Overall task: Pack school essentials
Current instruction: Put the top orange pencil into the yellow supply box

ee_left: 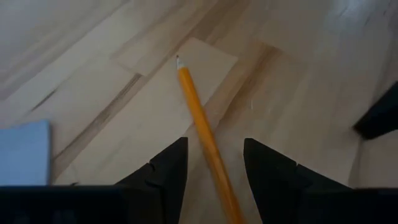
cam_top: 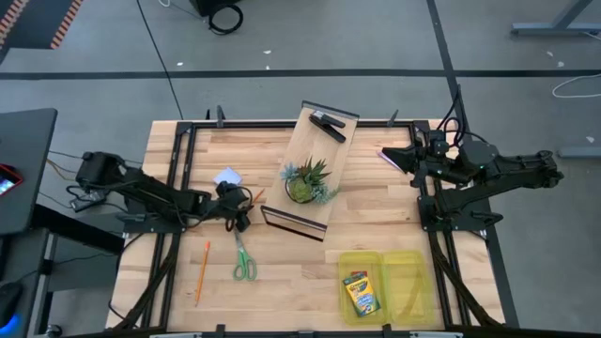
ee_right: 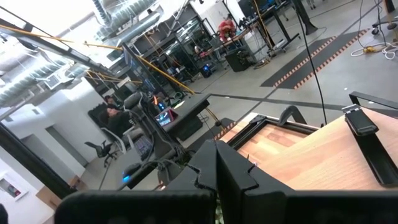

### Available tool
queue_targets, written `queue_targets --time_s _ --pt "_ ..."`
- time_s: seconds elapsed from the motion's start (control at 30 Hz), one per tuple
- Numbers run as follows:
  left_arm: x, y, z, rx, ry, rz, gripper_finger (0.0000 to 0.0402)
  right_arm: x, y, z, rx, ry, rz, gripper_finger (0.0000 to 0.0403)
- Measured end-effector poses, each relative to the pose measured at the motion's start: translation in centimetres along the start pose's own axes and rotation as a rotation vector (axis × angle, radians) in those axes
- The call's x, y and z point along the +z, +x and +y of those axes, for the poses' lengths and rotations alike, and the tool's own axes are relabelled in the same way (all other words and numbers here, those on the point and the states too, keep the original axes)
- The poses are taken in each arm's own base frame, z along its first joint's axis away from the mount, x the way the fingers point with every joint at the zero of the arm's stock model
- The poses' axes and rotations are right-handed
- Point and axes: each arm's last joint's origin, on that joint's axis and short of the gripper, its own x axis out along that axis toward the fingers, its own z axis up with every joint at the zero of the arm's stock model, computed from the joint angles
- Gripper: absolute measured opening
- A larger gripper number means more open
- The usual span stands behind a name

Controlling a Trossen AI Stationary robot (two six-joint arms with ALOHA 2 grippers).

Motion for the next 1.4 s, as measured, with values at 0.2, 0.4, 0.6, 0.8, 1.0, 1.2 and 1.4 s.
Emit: queue_targets --time_s 0.2,0.4,0.6,0.8,1.0,1.2,1.4 --pt "-0.6 0.9 -0.2 0.023 -0.010 0.009 0.0152 0.0 0.0 0.0 0.000 0.000 0.000 0.0007" --pt "-1.0 1.3 -0.1 0.050 -0.060 0.026 0.0103 0.0 0.0 0.0 0.000 0.002 0.000 0.0007" --pt "-1.2 1.3 0.0 0.065 -0.070 0.049 0.0028 0.0 0.0 0.0 0.000 0.004 0.000 0.0007" --pt "-1.3 1.3 0.0 0.069 -0.065 0.058 0.0014 0.0 0.0 0.0 0.000 0.013 0.000 0.0007" --pt "-1.3 1.2 0.0 0.049 -0.070 0.063 0.0014 0.0 0.0 0.0 0.000 0.015 0.000 0.0007" --pt "-0.6 0.6 0.4 0.011 -0.092 0.058 0.0011 0.0 0.0 0.0 0.000 0.016 0.000 0.0007" --pt "0.6 -0.3 0.8 -0.001 -0.095 0.000 0.0001 0.0 0.0 0.0 0.000 0.016 -0.001 0.0007"
